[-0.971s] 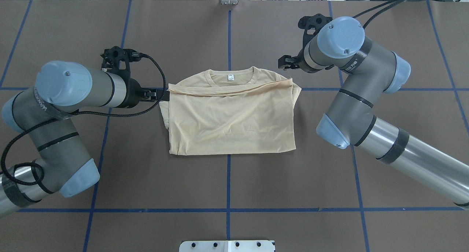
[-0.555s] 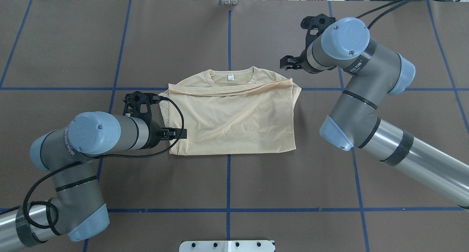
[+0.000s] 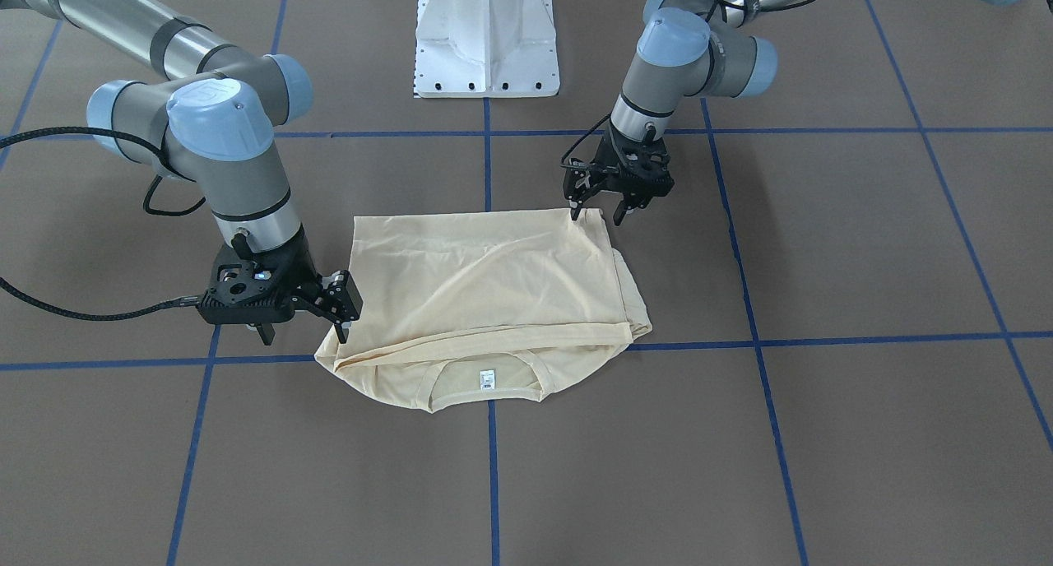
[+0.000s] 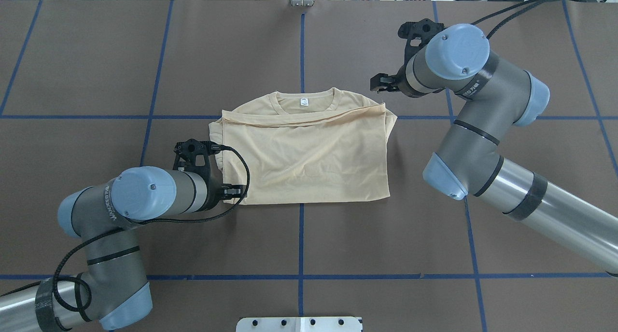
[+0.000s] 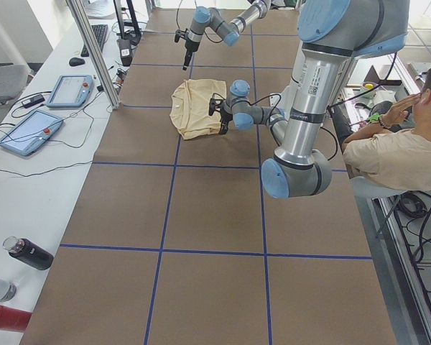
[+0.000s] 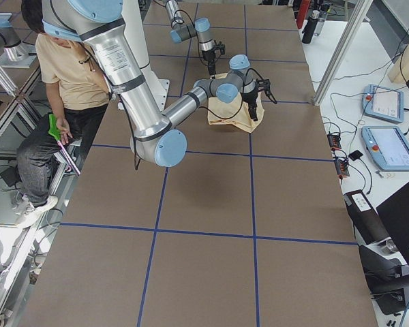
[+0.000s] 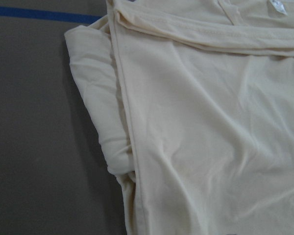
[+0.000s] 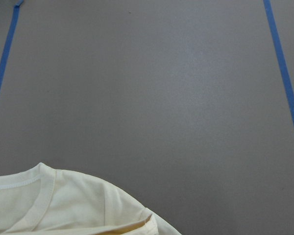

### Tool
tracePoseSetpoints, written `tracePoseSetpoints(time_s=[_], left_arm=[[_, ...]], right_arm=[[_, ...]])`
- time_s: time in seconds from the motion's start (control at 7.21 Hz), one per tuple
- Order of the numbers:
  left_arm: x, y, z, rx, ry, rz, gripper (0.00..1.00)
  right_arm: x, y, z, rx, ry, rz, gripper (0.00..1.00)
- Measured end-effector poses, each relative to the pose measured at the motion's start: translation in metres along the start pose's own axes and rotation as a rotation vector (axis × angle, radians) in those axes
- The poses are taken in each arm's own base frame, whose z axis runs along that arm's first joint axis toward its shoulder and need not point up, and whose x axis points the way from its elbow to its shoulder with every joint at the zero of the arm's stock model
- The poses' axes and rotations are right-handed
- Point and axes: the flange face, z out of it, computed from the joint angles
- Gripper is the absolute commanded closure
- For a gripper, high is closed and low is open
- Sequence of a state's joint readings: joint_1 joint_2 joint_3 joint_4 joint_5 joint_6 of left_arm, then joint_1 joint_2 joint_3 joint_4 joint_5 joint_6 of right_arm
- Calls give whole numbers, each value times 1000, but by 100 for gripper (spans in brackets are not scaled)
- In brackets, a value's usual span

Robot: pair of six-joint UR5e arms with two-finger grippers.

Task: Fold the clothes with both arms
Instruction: 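Grasp the folded shirt's side edge with the left gripper and fold it over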

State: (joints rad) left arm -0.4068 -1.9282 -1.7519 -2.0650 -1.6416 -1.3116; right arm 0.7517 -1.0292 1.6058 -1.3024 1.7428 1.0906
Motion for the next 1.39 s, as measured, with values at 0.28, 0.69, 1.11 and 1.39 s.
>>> tracePoseSetpoints(time_s=[0.28,0.69,1.11,1.39], left_arm=[[2,3,1,-4,2,1,100],[-1,3,-2,-3,2,7,100],[-30,-26,-5,38,-40,66,100],[-76,-91,-9,110,-121,141,100]], right_arm=[[0,0,0,0,1,0,0],[1,1,1,0,3,-1,0],[-1,2,2,-2,2,-3,0],[-1,2,2,-3,2,-4,0]])
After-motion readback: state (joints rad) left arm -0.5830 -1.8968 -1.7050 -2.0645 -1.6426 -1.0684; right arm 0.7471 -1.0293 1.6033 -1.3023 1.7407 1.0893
